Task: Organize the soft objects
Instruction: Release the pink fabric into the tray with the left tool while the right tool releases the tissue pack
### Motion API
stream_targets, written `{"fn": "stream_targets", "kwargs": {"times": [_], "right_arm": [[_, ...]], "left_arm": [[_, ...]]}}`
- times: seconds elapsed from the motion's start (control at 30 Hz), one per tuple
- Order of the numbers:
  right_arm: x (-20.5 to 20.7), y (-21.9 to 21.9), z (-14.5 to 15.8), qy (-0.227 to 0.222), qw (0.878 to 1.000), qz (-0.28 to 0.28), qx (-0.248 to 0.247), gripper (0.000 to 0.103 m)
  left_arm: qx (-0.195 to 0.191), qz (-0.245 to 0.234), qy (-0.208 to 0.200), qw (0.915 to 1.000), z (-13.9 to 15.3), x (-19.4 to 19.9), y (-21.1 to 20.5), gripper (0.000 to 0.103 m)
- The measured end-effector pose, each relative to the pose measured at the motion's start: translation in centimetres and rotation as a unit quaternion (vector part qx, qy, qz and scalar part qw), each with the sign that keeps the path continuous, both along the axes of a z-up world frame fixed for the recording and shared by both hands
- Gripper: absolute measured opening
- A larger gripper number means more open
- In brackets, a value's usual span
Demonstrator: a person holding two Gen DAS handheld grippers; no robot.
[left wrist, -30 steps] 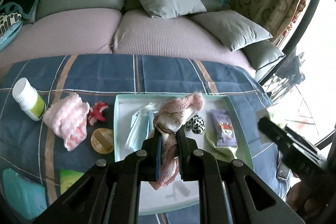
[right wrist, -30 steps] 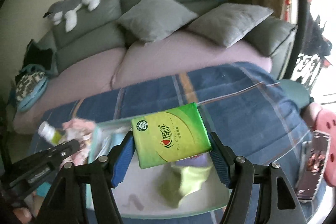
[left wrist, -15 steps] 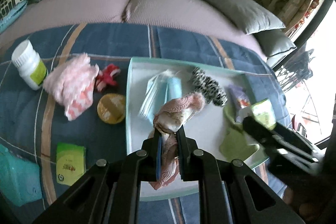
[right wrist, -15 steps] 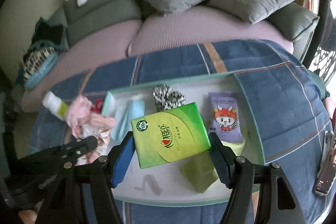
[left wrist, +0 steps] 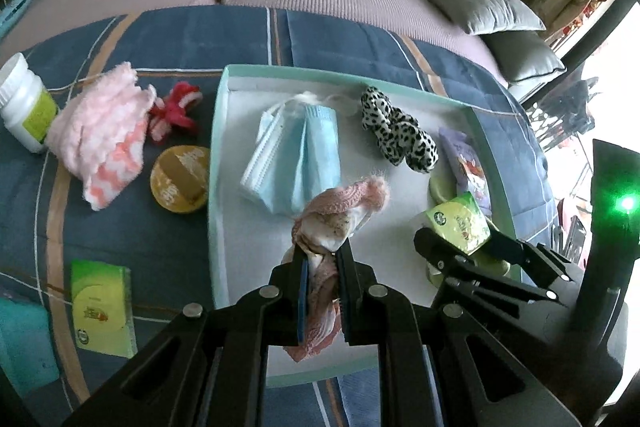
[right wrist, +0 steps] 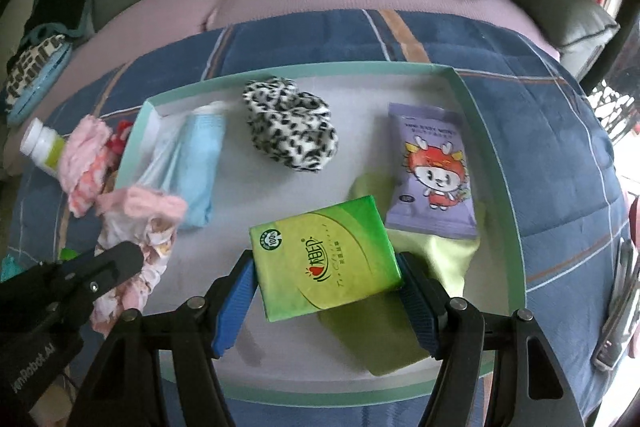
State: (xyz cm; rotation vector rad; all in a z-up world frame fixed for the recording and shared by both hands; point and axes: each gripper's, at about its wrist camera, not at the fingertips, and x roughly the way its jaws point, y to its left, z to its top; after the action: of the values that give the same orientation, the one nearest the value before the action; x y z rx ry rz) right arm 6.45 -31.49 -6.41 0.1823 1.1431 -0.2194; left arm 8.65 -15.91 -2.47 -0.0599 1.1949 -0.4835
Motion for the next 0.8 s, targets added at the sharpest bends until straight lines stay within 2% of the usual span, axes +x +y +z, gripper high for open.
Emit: {"fn": "stream_targets", "kwargs": {"times": [0.4, 0.67, 0.77, 0.8], "right_arm": [[-0.1, -0.7, -0.9, 0.016, 1.000, -0.008, 0.003, 0.072], [0.0, -1.0, -1.1, 0.017, 1.000, -0.013, 0.008, 0.072], [-0.1, -1.0, -0.8, 0.011, 1.000, -0.016, 0.009, 0.072], [-0.1, -1.1, -0.6, 0.009, 1.000, -0.017, 0.010, 0.072]], "left_arm": [[0.023, -0.009, 0.033, 0.9992, -2.9, 0.2, -1.5, 0.013], [0.026, -0.011, 0.037, 0.9989, -3.5, 0.1, -1.6, 0.014], [0.024, -0.013, 0.037, 0.9989, -3.3, 0.3, -1.9, 0.020], [0.023, -0.013, 0.037, 0.9990, -3.1, 0.4, -1.9, 0.025]]}}
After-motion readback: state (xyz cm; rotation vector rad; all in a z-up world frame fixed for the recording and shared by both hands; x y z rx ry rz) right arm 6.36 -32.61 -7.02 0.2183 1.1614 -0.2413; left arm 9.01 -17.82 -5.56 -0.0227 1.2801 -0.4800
